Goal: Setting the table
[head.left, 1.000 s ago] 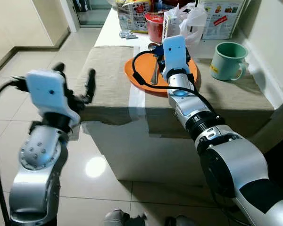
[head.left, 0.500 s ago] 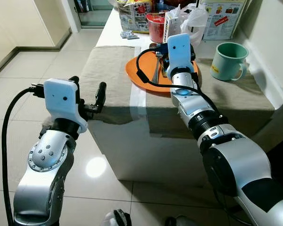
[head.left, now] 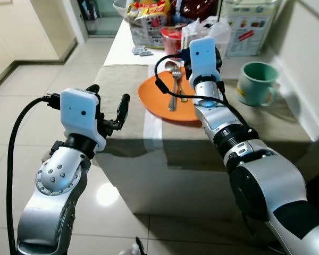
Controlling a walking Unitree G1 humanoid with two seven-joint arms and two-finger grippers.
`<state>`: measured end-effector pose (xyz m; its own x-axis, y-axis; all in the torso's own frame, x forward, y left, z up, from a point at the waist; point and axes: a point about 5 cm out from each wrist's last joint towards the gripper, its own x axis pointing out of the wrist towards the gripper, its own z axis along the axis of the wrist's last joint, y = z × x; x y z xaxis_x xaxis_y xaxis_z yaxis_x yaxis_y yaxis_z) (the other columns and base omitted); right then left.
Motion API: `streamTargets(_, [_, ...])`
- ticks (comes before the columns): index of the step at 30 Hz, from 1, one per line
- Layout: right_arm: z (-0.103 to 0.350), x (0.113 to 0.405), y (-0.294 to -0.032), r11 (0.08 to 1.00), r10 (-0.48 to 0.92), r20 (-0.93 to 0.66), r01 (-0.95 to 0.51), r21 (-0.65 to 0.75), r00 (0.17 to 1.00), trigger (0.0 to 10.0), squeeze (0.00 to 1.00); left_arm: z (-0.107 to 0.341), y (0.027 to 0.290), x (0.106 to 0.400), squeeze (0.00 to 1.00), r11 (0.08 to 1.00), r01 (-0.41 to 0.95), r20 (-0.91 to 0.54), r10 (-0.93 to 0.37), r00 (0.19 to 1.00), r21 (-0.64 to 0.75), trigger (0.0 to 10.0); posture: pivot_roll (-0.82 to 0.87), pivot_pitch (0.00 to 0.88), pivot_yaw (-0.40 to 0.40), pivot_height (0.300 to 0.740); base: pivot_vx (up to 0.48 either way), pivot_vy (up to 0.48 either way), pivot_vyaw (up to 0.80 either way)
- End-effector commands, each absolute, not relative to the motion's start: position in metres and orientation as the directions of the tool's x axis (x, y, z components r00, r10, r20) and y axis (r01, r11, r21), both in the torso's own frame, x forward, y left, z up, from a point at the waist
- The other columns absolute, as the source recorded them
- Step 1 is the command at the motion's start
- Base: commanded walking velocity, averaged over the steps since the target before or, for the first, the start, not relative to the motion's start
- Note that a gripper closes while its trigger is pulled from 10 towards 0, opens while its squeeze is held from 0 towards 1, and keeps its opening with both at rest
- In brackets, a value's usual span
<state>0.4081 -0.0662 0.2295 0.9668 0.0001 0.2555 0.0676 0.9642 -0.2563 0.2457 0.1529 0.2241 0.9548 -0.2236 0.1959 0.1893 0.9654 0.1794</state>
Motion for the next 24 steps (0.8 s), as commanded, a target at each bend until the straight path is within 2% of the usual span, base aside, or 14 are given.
streamTargets(1, [0.232, 0.408, -0.063, 0.962, 0.013, 0.266, 0.061, -0.267, 0.964, 10.0, 0.0, 0.224, 0.152, 0.245, 0.0, 0.962, 0.2, 0.195, -0.236, 0.952, 0.187, 10.0, 0.05, 0.074, 0.074, 0.74, 0.48, 0.0, 0.0])
streamTargets(5, [0.231, 0.408, -0.062, 0.961, 0.018, 0.262, 0.056, -0.27, 0.965, 10.0, 0.0, 0.224, 0.151, 0.244, 0.0, 0.962, 0.199, 0.198, -0.235, 0.952, 0.185, 10.0, 0.05, 0.075, 0.071, 0.74, 0.472, 0.0, 0.0])
streamTargets(11, [0.231, 0.407, -0.057, 0.966, 0.037, 0.257, 0.031, -0.258, 0.966, 10.0, 0.0, 0.223, 0.15, 0.243, 0.0, 0.965, 0.193, 0.2, -0.227, 0.953, 0.18, 10.0, 0.05, 0.076, 0.066, 0.74, 0.0, 0.0, 0.0])
streamTargets(18, [0.228, 0.406, -0.044, 0.986, 0.097, 0.174, -0.07, -0.152, 0.98, 10.0, 0.0, 0.222, 0.152, 0.243, 0.0, 0.968, 0.18, 0.196, -0.214, 0.957, 0.176, 10.0, 0.05, 0.078, 0.064, 0.74, 0.0, 0.0, 0.0])
streamTargets(24, [0.226, 0.407, -0.041, 0.992, 0.11, 0.115, -0.102, -0.073, 0.987, 10.0, 0.0, 0.221, 0.153, 0.242, 0.0, 0.969, 0.176, 0.191, -0.209, 0.959, 0.177, 10.0, 0.06, 0.083, 0.067, 0.74, 0.0, 0.0, 0.0])
